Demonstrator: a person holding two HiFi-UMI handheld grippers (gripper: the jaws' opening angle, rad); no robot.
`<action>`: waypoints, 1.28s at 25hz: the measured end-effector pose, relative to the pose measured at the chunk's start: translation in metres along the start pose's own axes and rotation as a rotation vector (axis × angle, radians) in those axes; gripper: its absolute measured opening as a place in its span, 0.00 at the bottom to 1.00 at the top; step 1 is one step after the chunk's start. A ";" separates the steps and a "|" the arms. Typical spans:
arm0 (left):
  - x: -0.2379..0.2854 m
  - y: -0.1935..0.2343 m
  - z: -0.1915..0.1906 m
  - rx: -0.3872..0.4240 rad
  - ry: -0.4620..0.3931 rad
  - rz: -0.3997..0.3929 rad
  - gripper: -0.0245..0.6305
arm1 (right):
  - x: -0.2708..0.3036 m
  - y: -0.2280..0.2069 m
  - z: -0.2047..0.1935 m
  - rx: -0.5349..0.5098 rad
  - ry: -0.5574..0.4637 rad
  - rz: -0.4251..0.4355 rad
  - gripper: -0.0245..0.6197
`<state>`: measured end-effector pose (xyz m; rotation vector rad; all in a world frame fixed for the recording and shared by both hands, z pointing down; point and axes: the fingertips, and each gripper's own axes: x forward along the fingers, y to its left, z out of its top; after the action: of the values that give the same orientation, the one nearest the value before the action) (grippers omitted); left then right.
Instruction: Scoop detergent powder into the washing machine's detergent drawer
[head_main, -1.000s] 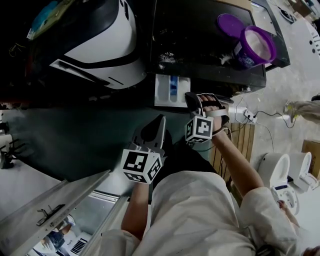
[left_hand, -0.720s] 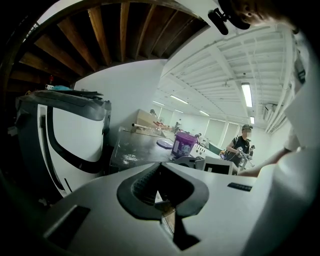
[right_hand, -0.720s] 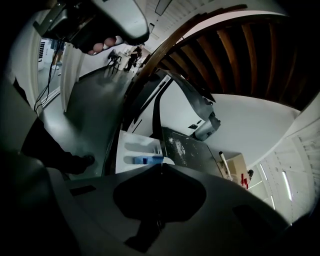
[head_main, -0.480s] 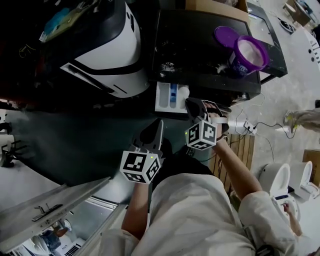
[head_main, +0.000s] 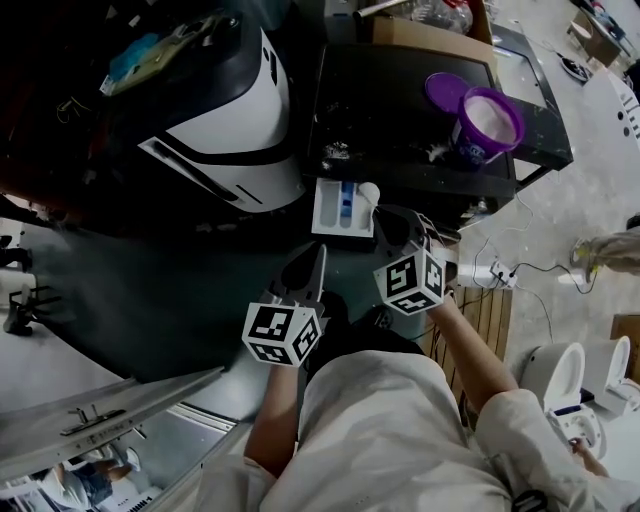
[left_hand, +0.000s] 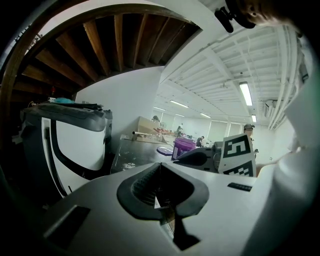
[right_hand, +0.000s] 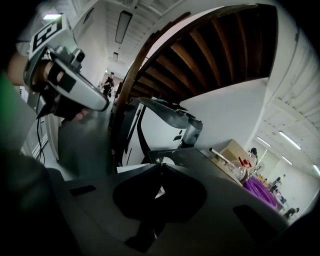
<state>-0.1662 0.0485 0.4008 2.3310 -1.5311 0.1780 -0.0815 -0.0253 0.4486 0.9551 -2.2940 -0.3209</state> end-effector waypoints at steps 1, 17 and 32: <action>0.001 -0.001 0.001 0.002 -0.003 -0.002 0.07 | -0.004 -0.002 0.003 0.029 -0.014 -0.001 0.05; 0.036 -0.036 0.029 0.044 -0.037 -0.118 0.07 | -0.082 -0.060 0.010 0.437 -0.163 -0.091 0.05; 0.074 -0.073 0.051 0.079 -0.056 -0.219 0.07 | -0.129 -0.102 -0.015 0.516 -0.188 -0.211 0.05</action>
<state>-0.0735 -0.0078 0.3587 2.5649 -1.3020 0.1214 0.0545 -0.0059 0.3566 1.4817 -2.5052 0.1130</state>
